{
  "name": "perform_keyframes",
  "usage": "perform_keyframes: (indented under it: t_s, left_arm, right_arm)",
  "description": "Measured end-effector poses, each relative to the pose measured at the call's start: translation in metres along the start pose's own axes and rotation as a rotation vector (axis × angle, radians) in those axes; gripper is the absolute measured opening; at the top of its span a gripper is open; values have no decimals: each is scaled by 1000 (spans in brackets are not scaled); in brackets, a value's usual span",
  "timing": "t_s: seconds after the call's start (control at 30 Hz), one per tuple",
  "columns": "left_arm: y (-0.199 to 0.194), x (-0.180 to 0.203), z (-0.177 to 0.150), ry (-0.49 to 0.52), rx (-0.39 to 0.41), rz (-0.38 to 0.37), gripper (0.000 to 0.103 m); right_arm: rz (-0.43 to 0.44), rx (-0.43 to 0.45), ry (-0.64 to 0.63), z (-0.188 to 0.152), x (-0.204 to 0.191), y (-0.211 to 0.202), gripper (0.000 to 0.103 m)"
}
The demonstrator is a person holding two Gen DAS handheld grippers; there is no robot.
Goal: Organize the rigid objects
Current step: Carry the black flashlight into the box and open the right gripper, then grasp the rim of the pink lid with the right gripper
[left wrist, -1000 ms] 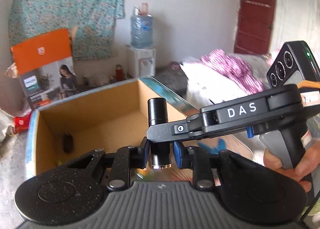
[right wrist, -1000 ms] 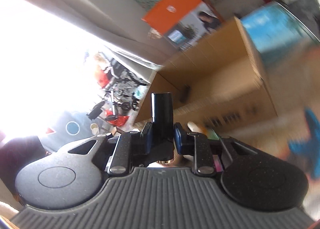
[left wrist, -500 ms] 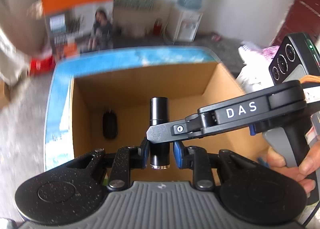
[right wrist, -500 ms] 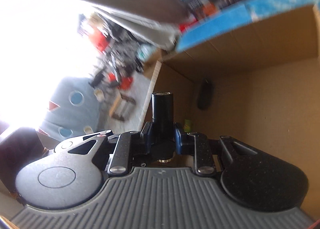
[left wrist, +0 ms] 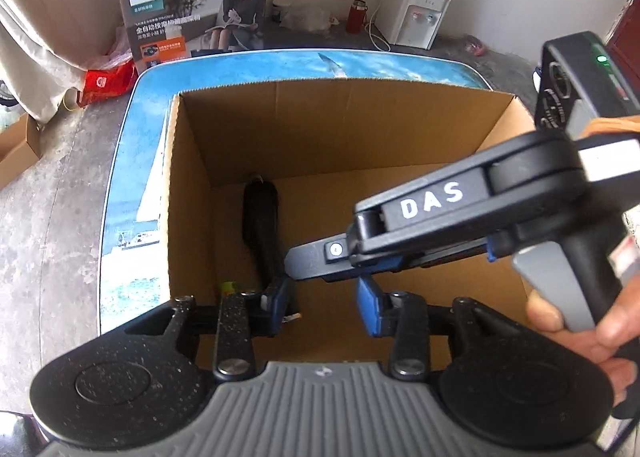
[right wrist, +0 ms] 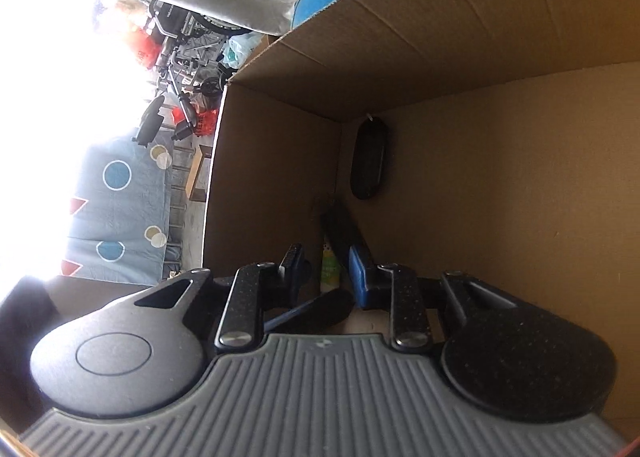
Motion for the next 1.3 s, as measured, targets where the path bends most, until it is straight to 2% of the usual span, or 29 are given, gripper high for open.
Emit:
perform_keyframes:
  t_s: [0.07,0.2,0.33,0.4,0.5,0.63,0.7,0.8,0.9,1.03,1.17,1.3]
  left_arm:
    - [-7,2,1,6,27,2,52]
    - [-23,9,4,9,71,-14,58]
    - [-48,21,1,25,135,-41,65]
    - [-64,30,-3,40,179,-61,77]
    - [-90,45,-11,71,250,-82,88]
    - [-114,63,-30,119,296,-113,94]
    - [-118,69,-42,129,298,-126,103]
    - [-115,78,-65,131,259,-182,103]
    - [-105,86,-86,106,231,-256,103]
    - [-86,101,-115,129,213,-291,103]
    - [-68,119,-146,156,213,-296,103]
    - [-38,136,-174,225,192,-220,103]
  right_arm:
    - [5,7,13,2,7,-1,26]
    - [22,40,12,-4,6,-13,26]
    - [55,122,-10,-16,5,-46,27]
    - [74,178,-35,-25,4,-70,28]
    - [108,280,-82,-48,-3,-114,31]
    - [147,427,-141,-92,-5,-176,36]
    - [148,506,-164,-117,1,-208,42]
    - [117,602,-175,-155,23,-246,43]
    - [42,651,-147,-191,57,-255,44]
    - [-71,622,-88,-227,104,-225,44]
    - [-167,576,-82,-246,126,-183,45]
    - [-235,537,-125,-254,127,-156,44]
Point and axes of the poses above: each gripper's, at about its wrist camera, not at the fingertips, and y roughly the way its jaws point, x to its right, z to its top, the point moved 7 cm from there along y, roughly the way its jaws point, and after that the axes turned 4 degrees about -z, right-handed, at the moved point
